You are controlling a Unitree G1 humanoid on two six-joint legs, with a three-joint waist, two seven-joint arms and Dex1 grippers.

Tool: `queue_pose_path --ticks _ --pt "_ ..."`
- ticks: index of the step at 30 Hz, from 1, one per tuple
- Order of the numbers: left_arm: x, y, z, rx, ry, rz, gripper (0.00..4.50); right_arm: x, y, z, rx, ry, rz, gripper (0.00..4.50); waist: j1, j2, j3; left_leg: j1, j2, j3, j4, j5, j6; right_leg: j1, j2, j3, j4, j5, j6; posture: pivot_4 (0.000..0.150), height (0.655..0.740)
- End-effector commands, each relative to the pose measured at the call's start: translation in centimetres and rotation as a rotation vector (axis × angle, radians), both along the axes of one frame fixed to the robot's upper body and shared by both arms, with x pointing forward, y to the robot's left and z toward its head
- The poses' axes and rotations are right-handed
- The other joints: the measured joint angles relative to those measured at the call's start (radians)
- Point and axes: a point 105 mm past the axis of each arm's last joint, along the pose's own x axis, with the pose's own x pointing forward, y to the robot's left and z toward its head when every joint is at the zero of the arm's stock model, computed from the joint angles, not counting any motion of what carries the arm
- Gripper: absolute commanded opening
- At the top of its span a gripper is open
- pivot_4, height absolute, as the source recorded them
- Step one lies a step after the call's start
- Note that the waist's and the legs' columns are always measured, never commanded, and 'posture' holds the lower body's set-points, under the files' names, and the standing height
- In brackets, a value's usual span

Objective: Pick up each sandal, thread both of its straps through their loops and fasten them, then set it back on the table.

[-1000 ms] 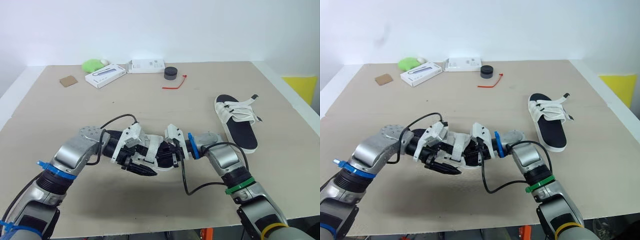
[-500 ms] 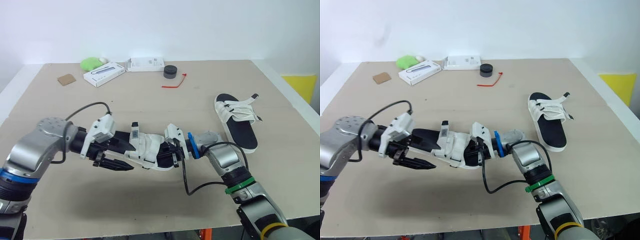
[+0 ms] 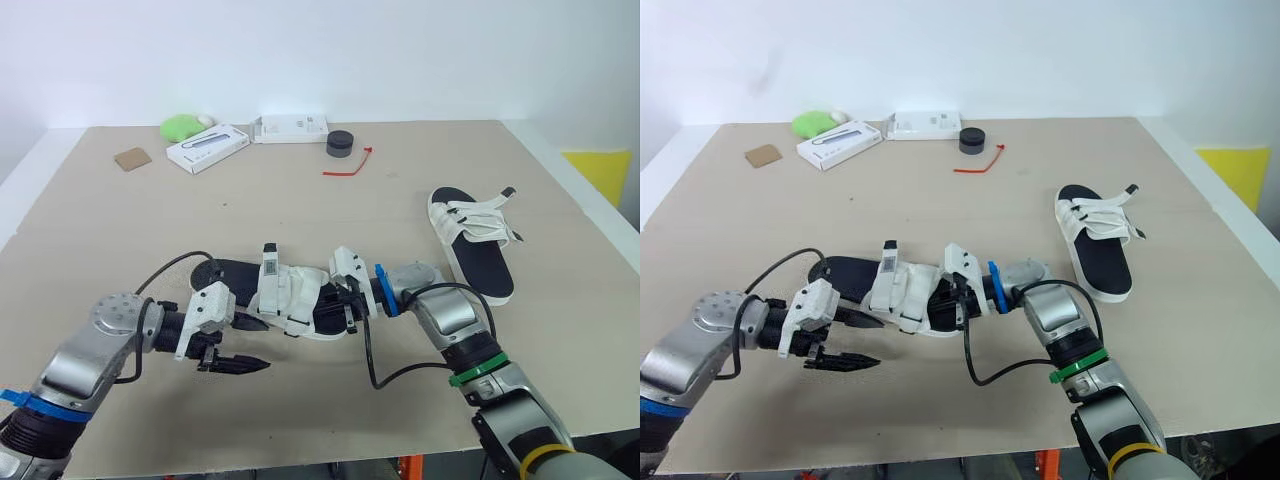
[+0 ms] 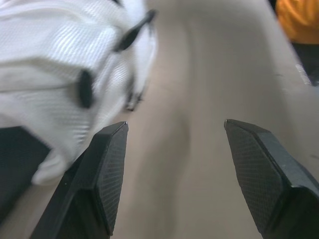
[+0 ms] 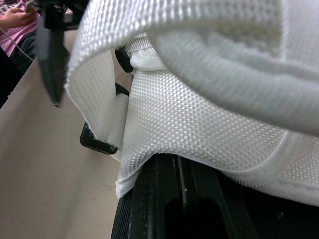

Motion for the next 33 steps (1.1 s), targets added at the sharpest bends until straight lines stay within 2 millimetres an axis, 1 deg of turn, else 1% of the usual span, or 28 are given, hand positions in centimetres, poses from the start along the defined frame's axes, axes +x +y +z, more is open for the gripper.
queue_pose_path --ticks 1,6,13,17,20,23,25,30,32,33 --pt "0.7 -1.0 0.2 -0.043 -0.029 0.027 3.18 -0.5 -0.2 -2.1 -0.053 0.065 -0.013 0.00 0.000 0.000 0.000 0.000 0.000 0.000 0.000 0.000 0.000 0.000 0.000 0.000 0.000 0.000 0.000 0.150 0.7400" --pt "1.1 -2.3 0.0 -0.080 -0.029 0.044 3.18 -0.5 -0.2 -2.2 -0.054 0.062 -0.016 0.00 0.004 0.000 0.000 0.000 0.000 0.000 0.001 0.000 0.000 0.001 0.000 0.000 0.000 0.001 0.001 0.150 0.7400" --pt "0.5 -3.0 -0.2 -0.077 -0.003 -0.003 3.18 -0.5 -0.2 -2.2 -0.053 0.061 -0.020 0.00 0.008 0.000 0.000 0.000 0.000 0.000 0.002 0.001 -0.001 0.001 0.000 0.000 0.000 0.001 0.000 0.150 0.7400" --pt "0.3 -4.1 0.0 -0.124 0.039 0.001 3.18 -0.4 -0.2 -2.2 -0.054 0.058 -0.022 0.00 0.012 0.000 0.000 0.000 0.000 0.000 0.002 0.001 -0.001 0.002 -0.001 0.000 0.000 0.001 0.000 0.150 0.7400" --pt "0.2 -4.4 0.3 -0.177 0.111 0.010 3.18 -0.5 -0.2 -2.2 -0.054 0.059 -0.023 0.00 0.012 0.000 0.000 0.000 -0.001 0.000 0.004 0.001 -0.002 0.002 -0.001 0.000 0.000 0.001 0.000 0.150 0.7400" --pt "0.2 -4.4 0.4 -0.192 0.161 0.011 3.18 -0.4 -0.2 -2.2 -0.055 0.060 -0.023 0.00 0.010 0.000 0.000 0.000 0.000 0.000 0.004 0.001 -0.002 0.002 0.000 0.000 0.000 0.001 0.000 0.150 0.7400" --pt "0.2 -4.4 0.3 -0.185 0.177 0.000 3.18 -0.5 -0.3 -2.2 -0.056 0.060 -0.022 0.00 0.010 0.001 0.000 0.000 0.000 0.000 0.003 0.001 -0.002 0.001 0.000 0.000 0.000 0.003 0.002 0.150 0.7400" --pt "0.6 -4.3 -0.2 -0.168 0.180 -0.011 3.18 -0.4 -0.2 -2.1 -0.056 0.059 -0.023 0.00 0.009 0.001 0.000 0.000 0.000 0.000 0.003 0.001 -0.002 0.001 0.000 0.000 0.000 0.003 0.002 0.150 0.7400" --pt "0.7 -4.2 -0.3 -0.167 0.183 -0.011 2.68 -0.4 -0.2 -2.1 -0.055 0.059 -0.024 0.00 0.009 0.000 0.000 0.000 0.000 0.000 0.003 0.001 -0.002 0.001 0.000 0.000 0.000 0.003 0.002 0.150 0.7400" --pt "0.7 -4.2 -0.3 -0.166 0.185 -0.010 2.27 -0.4 -0.3 -2.1 -0.055 0.059 -0.025 0.00 0.009 0.000 0.000 0.000 0.000 0.000 0.003 0.001 -0.002 0.001 0.000 0.000 0.000 0.003 0.002 0.150 0.7400"
